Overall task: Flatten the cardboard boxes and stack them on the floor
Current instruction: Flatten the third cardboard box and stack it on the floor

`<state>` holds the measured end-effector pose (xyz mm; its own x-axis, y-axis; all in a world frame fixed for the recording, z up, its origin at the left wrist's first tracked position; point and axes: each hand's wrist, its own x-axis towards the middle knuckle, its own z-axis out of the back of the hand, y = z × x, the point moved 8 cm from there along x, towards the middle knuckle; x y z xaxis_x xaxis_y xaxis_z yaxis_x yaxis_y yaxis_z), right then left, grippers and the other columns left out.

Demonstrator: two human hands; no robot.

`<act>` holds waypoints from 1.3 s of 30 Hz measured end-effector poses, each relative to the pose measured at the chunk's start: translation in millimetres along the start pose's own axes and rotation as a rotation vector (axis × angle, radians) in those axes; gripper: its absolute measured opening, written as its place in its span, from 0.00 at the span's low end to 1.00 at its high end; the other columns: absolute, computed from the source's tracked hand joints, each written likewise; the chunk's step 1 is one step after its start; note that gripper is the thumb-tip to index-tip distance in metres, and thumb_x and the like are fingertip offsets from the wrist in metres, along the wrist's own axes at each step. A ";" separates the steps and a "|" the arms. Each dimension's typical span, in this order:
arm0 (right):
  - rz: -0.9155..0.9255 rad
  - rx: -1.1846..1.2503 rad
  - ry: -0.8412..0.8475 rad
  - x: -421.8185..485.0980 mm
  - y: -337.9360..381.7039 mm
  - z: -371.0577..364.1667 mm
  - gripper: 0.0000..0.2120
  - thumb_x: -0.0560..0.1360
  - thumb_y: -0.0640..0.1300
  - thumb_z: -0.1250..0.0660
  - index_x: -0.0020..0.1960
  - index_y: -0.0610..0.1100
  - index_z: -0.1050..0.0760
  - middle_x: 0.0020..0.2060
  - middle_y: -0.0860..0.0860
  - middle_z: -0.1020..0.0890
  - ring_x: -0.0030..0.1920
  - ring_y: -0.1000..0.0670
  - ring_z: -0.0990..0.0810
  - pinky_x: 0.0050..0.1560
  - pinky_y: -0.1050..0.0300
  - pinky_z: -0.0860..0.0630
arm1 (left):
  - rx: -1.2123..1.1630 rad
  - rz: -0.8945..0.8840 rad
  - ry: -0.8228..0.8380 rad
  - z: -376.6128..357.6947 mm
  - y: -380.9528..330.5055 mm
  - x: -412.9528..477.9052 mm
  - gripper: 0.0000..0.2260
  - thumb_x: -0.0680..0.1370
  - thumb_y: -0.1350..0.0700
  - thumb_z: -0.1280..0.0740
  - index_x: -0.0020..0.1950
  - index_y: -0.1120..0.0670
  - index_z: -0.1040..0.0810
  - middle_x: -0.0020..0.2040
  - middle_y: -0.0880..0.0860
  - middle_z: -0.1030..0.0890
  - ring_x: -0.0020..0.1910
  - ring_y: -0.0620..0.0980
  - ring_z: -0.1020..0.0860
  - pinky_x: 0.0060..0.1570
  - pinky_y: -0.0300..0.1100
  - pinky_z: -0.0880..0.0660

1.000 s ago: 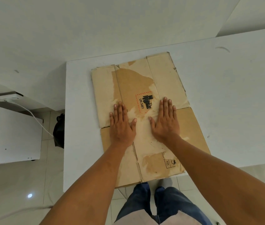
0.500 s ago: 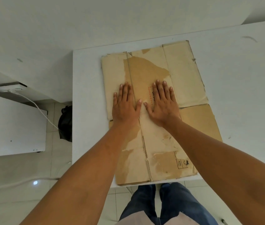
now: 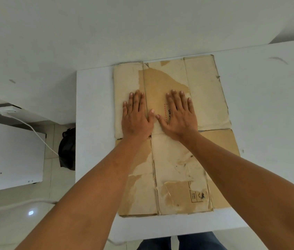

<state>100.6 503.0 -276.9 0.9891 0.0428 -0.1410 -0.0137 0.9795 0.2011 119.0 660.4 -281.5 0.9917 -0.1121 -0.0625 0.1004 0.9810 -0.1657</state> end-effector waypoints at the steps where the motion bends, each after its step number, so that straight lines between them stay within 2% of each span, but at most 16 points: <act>1: -0.003 0.017 -0.014 7.4 -0.8 3.6 0.41 0.80 0.70 0.56 0.85 0.47 0.55 0.84 0.47 0.54 0.83 0.45 0.60 0.82 0.43 0.61 | -0.007 0.000 0.009 1.8 -0.3 5.7 0.32 0.82 0.41 0.54 0.83 0.54 0.53 0.83 0.52 0.54 0.82 0.51 0.58 0.79 0.55 0.54; 3: -0.012 0.019 -0.026 19.4 -2.4 6.4 0.41 0.80 0.70 0.56 0.85 0.48 0.54 0.84 0.47 0.52 0.83 0.44 0.60 0.82 0.43 0.59 | -0.017 -0.006 0.032 4.3 -1.0 17.0 0.34 0.80 0.40 0.53 0.83 0.54 0.53 0.83 0.52 0.55 0.82 0.52 0.59 0.79 0.55 0.56; 6: 0.005 -0.014 -0.019 25.6 -1.3 2.4 0.41 0.80 0.71 0.60 0.85 0.48 0.61 0.84 0.48 0.61 0.83 0.45 0.64 0.82 0.42 0.61 | 0.017 -0.025 0.019 5.4 -0.7 25.9 0.35 0.80 0.40 0.52 0.83 0.54 0.54 0.83 0.52 0.56 0.82 0.51 0.60 0.79 0.54 0.57; 10: 0.004 -0.014 -0.004 25.6 -3.5 -0.6 0.40 0.81 0.70 0.60 0.84 0.49 0.63 0.83 0.49 0.63 0.82 0.45 0.66 0.82 0.41 0.61 | 0.041 -0.022 0.005 4.3 -1.4 27.1 0.34 0.81 0.40 0.53 0.83 0.54 0.54 0.83 0.52 0.56 0.82 0.52 0.60 0.79 0.55 0.56; 16: 0.018 -0.012 0.111 29.4 -5.8 -1.1 0.40 0.80 0.69 0.59 0.84 0.48 0.67 0.82 0.48 0.66 0.81 0.44 0.69 0.81 0.41 0.64 | 0.026 -0.043 0.159 1.5 0.2 34.3 0.33 0.83 0.39 0.54 0.83 0.55 0.59 0.83 0.52 0.62 0.81 0.53 0.64 0.79 0.55 0.62; 18: 0.004 0.016 0.091 11.4 -5.7 3.4 0.40 0.81 0.67 0.58 0.84 0.46 0.65 0.83 0.48 0.65 0.81 0.45 0.68 0.81 0.43 0.64 | -0.037 -0.019 0.170 4.7 0.5 25.5 0.33 0.84 0.41 0.51 0.83 0.56 0.59 0.83 0.53 0.61 0.81 0.52 0.62 0.79 0.54 0.61; 20: -0.032 0.031 0.060 -23.2 -2.4 2.7 0.39 0.82 0.67 0.59 0.84 0.45 0.64 0.82 0.47 0.66 0.81 0.45 0.69 0.82 0.43 0.62 | -0.122 0.026 0.100 9.8 -0.8 -2.8 0.32 0.85 0.44 0.48 0.82 0.59 0.56 0.83 0.55 0.56 0.82 0.52 0.58 0.80 0.52 0.58; 24: -0.062 0.023 0.017 -91.5 0.7 -10.4 0.38 0.83 0.65 0.58 0.84 0.44 0.64 0.82 0.47 0.67 0.81 0.45 0.69 0.82 0.42 0.61 | -0.112 0.034 0.029 -1.3 -19.0 -79.0 0.30 0.84 0.46 0.49 0.82 0.60 0.50 0.83 0.56 0.50 0.82 0.53 0.55 0.80 0.54 0.55; 28: -0.053 -0.021 -0.018 -110.4 1.9 -19.0 0.38 0.83 0.65 0.58 0.84 0.43 0.63 0.83 0.46 0.65 0.82 0.45 0.67 0.82 0.40 0.58 | -0.038 0.068 0.041 -10.3 -24.5 -105.1 0.32 0.83 0.43 0.53 0.83 0.58 0.54 0.83 0.55 0.54 0.82 0.53 0.58 0.79 0.56 0.56; 34: -0.027 0.000 0.030 -104.3 1.5 -22.0 0.40 0.82 0.67 0.57 0.84 0.44 0.63 0.83 0.46 0.64 0.82 0.45 0.68 0.82 0.41 0.62 | 0.006 0.062 0.080 -14.3 -23.5 -103.3 0.32 0.83 0.42 0.56 0.82 0.57 0.57 0.83 0.55 0.57 0.81 0.54 0.60 0.79 0.57 0.56; 39: -0.052 0.017 0.004 -145.1 -13.0 -24.8 0.40 0.83 0.67 0.56 0.84 0.46 0.64 0.83 0.47 0.63 0.82 0.46 0.67 0.82 0.42 0.60 | -0.110 0.051 0.093 -6.8 -19.3 -112.6 0.31 0.85 0.43 0.50 0.83 0.57 0.54 0.83 0.54 0.54 0.82 0.52 0.58 0.79 0.55 0.56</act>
<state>-46.3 488.9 -283.0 0.9878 -0.0076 -0.1553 0.0404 0.9770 0.2093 4.8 653.0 -277.9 0.9831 -0.0815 -0.1638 0.0355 0.9632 -0.2664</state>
